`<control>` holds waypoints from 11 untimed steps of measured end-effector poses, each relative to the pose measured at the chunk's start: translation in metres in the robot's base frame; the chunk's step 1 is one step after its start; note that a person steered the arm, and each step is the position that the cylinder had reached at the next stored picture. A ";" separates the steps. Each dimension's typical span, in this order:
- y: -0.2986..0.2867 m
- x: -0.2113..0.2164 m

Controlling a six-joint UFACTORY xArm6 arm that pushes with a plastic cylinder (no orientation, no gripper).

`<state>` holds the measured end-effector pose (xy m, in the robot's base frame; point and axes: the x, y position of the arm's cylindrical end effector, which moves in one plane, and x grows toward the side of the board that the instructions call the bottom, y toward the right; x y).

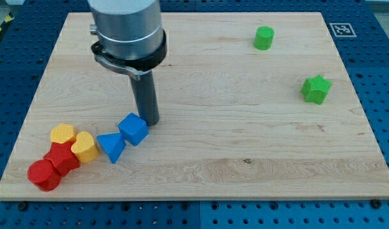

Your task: Push the group of blocks to the down a bit

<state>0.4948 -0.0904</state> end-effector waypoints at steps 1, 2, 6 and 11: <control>-0.027 -0.011; 0.009 -0.011; -0.003 -0.001; -0.051 0.008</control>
